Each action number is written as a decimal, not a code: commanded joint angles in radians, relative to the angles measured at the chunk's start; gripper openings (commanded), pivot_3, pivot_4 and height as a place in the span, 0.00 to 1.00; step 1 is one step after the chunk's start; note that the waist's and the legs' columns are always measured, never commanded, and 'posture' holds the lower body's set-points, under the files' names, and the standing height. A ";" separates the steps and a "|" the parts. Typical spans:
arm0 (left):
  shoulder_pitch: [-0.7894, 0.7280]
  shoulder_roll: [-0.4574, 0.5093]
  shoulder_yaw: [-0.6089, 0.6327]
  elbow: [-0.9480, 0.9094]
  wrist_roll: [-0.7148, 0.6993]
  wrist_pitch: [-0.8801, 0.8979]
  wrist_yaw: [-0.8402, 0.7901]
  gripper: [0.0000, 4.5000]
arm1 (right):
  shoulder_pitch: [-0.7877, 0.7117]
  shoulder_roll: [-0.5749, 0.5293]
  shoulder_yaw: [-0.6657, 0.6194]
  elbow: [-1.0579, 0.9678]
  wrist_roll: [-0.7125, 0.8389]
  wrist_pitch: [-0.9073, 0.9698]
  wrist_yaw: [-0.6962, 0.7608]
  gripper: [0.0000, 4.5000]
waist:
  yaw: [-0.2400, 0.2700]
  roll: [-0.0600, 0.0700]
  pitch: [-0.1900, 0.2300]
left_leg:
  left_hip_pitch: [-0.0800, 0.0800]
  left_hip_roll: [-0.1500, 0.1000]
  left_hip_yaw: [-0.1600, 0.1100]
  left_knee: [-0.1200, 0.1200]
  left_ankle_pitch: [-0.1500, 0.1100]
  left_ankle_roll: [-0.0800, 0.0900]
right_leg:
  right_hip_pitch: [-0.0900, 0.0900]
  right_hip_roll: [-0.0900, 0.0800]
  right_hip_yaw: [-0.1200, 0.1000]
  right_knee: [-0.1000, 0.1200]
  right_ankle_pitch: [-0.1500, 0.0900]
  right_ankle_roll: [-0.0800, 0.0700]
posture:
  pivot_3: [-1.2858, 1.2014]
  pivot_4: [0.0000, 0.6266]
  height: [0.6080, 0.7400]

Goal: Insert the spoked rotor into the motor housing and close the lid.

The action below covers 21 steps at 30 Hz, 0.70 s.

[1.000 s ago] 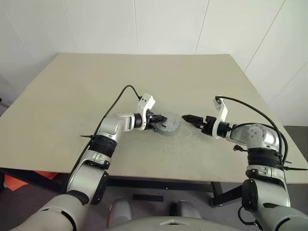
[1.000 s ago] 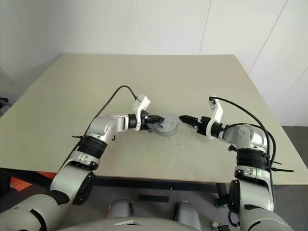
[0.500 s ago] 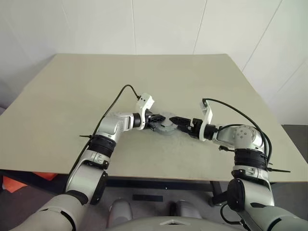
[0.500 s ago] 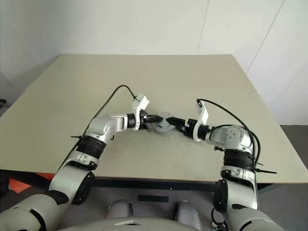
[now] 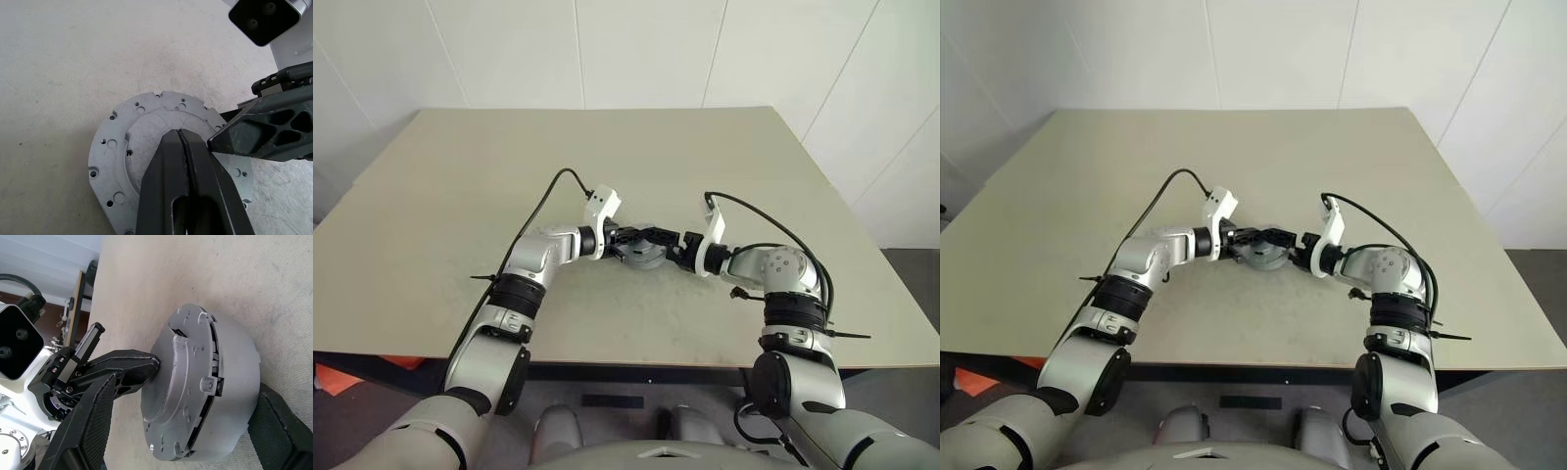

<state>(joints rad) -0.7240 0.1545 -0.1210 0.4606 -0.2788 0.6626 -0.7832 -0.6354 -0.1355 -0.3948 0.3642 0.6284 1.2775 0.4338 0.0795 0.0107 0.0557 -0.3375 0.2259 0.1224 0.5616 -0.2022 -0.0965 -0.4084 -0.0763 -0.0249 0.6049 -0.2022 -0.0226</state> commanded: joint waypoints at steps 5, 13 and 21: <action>0.009 0.002 -0.014 -0.005 0.016 0.001 0.005 0.00 | -0.045 0.013 0.020 0.004 0.033 -0.029 0.023 0.51 | -0.002 0.000 0.000 | 0.000 0.000 0.000 0.000 0.000 0.000 | 0.000 0.000 0.000 0.000 0.000 0.000 | 0.52 0.00 1.00; 0.006 0.001 -0.013 0.002 0.021 -0.013 0.004 0.00 | -0.044 0.000 0.010 0.022 0.026 -0.056 0.011 0.46 | 0.003 0.000 0.000 | 0.001 0.000 0.000 0.000 0.000 0.000 | 0.001 -0.001 0.000 0.000 0.000 0.000 | 0.52 0.00 1.00; -0.001 0.005 0.060 0.022 0.000 -0.039 0.045 0.00 | -0.056 -0.002 -0.011 0.064 0.013 -0.075 -0.029 0.46 | 0.005 0.000 0.000 | 0.001 -0.001 0.000 0.000 0.000 0.000 | 0.001 -0.001 0.000 0.001 0.000 0.000 | 0.52 0.00 1.00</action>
<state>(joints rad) -0.7250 0.1545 -0.0849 0.4683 -0.2729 0.6289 -0.7575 -0.6578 -0.1436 -0.4008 0.4254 0.6296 1.2198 0.4204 0.0842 0.0108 0.0557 -0.3365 0.2254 0.1226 0.5617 -0.2021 -0.0965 -0.4070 -0.0769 -0.0248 0.6055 -0.2022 -0.0225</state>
